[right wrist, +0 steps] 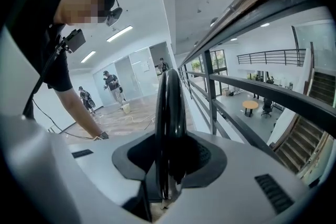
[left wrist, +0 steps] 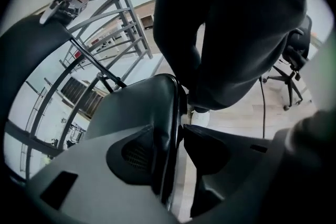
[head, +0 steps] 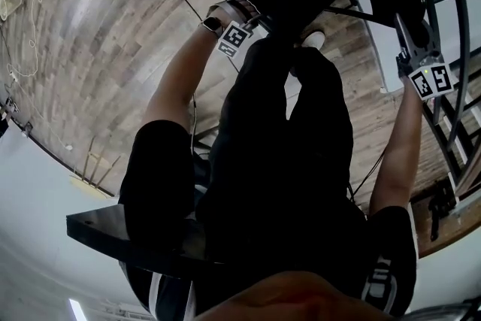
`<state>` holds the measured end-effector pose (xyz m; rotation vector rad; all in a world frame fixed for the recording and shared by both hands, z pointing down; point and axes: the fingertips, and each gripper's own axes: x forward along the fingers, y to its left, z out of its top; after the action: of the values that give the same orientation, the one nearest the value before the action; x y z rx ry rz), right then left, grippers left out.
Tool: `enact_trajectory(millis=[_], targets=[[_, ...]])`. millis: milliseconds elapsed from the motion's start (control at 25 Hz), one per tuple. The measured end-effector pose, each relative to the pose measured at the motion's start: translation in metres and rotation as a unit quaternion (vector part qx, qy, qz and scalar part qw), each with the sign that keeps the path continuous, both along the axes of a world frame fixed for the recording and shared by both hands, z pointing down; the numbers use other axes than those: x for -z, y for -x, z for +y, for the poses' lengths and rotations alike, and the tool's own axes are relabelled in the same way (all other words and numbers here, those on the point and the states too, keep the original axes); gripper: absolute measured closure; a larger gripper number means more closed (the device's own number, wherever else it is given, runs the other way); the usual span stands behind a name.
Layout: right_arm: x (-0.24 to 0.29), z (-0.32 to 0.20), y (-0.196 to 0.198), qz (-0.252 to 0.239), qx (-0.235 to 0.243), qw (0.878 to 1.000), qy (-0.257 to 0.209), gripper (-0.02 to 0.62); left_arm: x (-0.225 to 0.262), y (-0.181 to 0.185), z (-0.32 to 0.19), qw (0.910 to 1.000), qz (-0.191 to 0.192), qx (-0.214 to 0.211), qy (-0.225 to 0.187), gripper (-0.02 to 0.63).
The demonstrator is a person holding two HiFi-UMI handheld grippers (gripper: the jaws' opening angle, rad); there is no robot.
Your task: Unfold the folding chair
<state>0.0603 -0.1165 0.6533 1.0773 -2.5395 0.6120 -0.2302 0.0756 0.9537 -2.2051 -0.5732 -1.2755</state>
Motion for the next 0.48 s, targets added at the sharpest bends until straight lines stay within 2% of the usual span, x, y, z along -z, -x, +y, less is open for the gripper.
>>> enact_trajectory(millis=[120, 480], targets=[[-0.008, -0.006, -0.01, 0.001, 0.0, 1.0, 0.002, 0.476, -0.01, -0.001, -0.006, 0.9998, 0.004, 0.022, -0.002, 0.43], [-0.018, -0.012, -0.028, -0.013, -0.015, 1.0, 0.006, 0.476, -0.025, -0.002, -0.009, 1.0, -0.004, 0.008, 0.001, 0.43]])
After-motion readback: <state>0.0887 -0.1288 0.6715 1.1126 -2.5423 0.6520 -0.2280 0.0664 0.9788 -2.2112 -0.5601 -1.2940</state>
